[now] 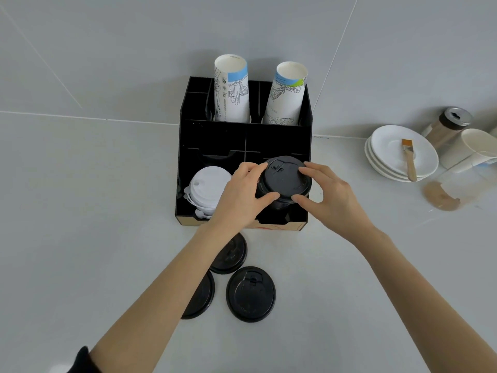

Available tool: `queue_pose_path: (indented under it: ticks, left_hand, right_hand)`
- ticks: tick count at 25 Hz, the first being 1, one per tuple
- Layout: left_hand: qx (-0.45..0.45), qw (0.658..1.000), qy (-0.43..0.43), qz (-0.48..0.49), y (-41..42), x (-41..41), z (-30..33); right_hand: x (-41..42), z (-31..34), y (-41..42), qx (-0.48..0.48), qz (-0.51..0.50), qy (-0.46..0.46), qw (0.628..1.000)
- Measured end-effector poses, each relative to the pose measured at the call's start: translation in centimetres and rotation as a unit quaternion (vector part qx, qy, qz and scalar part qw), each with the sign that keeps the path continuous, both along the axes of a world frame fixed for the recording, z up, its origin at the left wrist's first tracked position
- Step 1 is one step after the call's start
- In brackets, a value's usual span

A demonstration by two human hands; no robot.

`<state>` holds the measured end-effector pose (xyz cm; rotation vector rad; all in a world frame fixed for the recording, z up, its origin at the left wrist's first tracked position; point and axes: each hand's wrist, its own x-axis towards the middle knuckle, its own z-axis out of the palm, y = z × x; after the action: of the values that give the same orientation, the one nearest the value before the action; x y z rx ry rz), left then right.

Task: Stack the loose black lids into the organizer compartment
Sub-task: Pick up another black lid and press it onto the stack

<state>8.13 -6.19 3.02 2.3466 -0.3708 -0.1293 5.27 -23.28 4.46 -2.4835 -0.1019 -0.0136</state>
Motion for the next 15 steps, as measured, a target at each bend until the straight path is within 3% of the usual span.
queue_pose_path:
  ticks: [15]
  left_hand:
    - [0.002, 0.999, 0.035, 0.01, 0.1, 2.2, -1.9]
  right_hand:
    - [2.7, -1.6, 0.5, -0.033, 0.017, 0.044, 0.998]
